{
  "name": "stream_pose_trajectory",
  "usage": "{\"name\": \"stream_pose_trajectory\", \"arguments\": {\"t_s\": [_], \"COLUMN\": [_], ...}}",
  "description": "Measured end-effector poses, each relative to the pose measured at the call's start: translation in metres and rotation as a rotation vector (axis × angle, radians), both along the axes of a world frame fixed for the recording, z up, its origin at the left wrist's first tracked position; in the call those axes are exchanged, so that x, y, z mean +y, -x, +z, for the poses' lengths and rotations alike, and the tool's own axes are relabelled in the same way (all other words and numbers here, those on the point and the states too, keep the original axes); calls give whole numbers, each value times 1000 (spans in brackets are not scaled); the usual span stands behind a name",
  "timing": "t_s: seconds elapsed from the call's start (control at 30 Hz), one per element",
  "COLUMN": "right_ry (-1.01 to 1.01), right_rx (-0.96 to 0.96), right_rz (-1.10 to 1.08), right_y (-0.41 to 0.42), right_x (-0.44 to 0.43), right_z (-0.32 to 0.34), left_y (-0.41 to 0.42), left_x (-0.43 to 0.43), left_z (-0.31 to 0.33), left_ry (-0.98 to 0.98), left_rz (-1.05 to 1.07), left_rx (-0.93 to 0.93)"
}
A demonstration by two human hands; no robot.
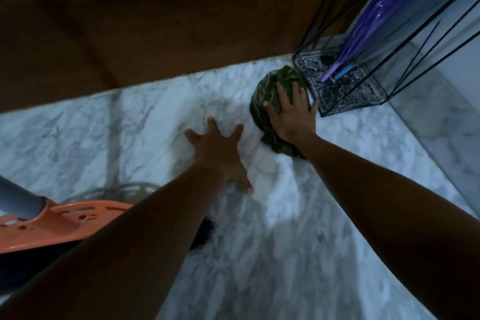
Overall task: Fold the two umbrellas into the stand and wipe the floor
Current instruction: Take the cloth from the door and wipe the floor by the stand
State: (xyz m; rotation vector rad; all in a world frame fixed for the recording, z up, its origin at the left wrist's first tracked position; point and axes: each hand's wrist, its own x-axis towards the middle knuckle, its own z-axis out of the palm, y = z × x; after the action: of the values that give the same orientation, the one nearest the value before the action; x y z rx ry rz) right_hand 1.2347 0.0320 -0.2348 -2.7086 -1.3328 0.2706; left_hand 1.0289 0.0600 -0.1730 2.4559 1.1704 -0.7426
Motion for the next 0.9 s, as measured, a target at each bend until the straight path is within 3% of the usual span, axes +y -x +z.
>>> {"name": "stream_pose_trajectory", "arguments": {"t_s": [0.2, 0.3, 0.4, 0.53, 0.9], "right_ry": [-37, -19, -11, -30, -15], "right_rx": [-14, -10, 6, -2, -7], "right_rz": [177, 211, 131, -35, -244], "right_y": [31, 25, 3, -34, -117], "right_x": [-82, -122, -158, -193, -206], "right_z": [3, 5, 3, 5, 5], "left_y": [-5, -19, -49, -92, -122], "left_x": [-5, -14, -34, -76, -91], "left_z": [2, 7, 11, 7, -7], "left_ry": [57, 12, -16, 111, 82], "left_rz": [118, -36, -297, -429, -448], "left_rx": [3, 27, -84, -249, -155]}}
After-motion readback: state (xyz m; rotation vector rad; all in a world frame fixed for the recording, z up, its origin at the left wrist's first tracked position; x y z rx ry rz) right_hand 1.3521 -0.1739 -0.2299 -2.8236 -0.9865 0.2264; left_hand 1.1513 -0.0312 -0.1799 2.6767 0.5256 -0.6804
